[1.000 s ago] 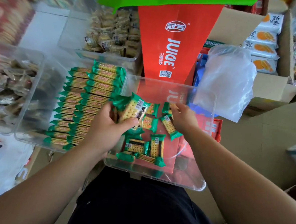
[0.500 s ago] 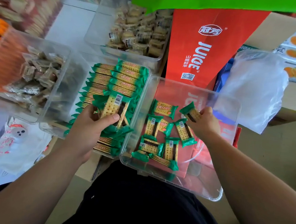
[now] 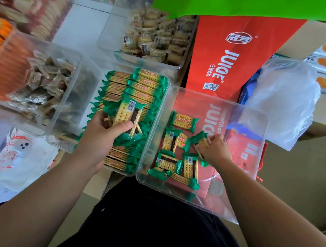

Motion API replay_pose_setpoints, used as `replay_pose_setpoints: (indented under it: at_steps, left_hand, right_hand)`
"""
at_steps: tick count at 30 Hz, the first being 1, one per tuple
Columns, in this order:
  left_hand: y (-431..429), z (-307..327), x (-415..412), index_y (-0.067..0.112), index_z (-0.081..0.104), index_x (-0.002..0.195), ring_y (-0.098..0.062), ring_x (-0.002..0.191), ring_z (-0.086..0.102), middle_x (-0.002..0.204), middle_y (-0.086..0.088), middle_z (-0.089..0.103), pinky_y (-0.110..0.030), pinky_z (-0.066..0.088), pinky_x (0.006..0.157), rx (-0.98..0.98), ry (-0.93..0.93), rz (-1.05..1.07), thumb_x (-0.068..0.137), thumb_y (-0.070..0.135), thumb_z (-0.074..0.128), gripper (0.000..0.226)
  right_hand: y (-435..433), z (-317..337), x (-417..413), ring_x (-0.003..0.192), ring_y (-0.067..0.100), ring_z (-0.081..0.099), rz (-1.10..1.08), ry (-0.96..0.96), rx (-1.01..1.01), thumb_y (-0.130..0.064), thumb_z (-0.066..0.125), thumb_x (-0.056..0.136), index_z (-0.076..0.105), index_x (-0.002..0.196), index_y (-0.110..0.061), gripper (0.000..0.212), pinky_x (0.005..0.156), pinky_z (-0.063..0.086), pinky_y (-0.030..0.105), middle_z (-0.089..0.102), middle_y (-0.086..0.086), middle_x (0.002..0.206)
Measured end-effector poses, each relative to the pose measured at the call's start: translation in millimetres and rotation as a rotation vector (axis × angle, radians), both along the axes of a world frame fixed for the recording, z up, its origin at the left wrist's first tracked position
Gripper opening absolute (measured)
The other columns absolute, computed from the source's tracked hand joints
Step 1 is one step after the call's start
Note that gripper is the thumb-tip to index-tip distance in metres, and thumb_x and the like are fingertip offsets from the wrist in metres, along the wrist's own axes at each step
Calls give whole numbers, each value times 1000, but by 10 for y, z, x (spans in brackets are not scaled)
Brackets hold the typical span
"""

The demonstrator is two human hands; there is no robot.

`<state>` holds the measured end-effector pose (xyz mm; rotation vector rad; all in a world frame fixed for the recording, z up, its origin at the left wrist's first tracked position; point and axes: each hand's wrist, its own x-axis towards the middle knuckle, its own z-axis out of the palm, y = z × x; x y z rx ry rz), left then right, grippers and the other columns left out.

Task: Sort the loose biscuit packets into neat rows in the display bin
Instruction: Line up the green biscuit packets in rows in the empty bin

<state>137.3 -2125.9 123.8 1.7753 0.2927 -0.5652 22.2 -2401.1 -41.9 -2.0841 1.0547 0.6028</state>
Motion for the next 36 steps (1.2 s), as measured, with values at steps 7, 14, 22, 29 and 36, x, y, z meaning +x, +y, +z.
replay_pose_setpoints:
  at_steps: [7, 14, 22, 29, 36]
  left_hand:
    - [95, -61, 77, 23, 65, 109, -27, 100, 74, 106, -2, 77, -59, 53, 98, 5, 13, 16, 83, 16, 82, 33]
    - [204, -72, 109, 24, 65, 112, -27, 101, 74, 107, -2, 77, -62, 53, 97, 25, 16, -1, 73, 27, 87, 45]
    - [274, -67, 116, 26, 66, 108, -26, 99, 74, 106, -2, 77, -60, 53, 98, 33, 4, -2, 68, 28, 88, 45]
    - [326, 6, 142, 23, 66, 111, -25, 97, 75, 103, -1, 77, -55, 56, 96, 29, -7, 11, 58, 28, 94, 60]
    - [618, 77, 181, 25, 65, 111, -24, 100, 74, 105, 1, 78, -54, 54, 98, 13, -83, 126, 83, 10, 80, 34]
  right_hand:
    - [72, 331, 155, 73, 18, 68, -175, -240, 134, -49, 81, 78, 68, 92, -18, 36, 58, 57, 33, 71, 0, 81]
    - [599, 266, 373, 139, 26, 35, 337, -89, 77, -59, 84, 67, 61, 97, -31, 47, 114, 37, 50, 29, 1, 155]
    - [724, 256, 458, 127, 32, 44, 327, 18, -62, -67, 81, 64, 35, 137, -19, 99, 106, 44, 48, 46, 10, 134]
    - [686, 189, 471, 131, 33, 45, 307, 114, -36, -86, 72, 51, 35, 146, -17, 123, 107, 45, 51, 49, 11, 141]
    - [740, 197, 358, 79, 12, 60, 104, -106, 143, -49, 90, 62, 42, 112, -23, 74, 58, 53, 28, 58, -5, 93]
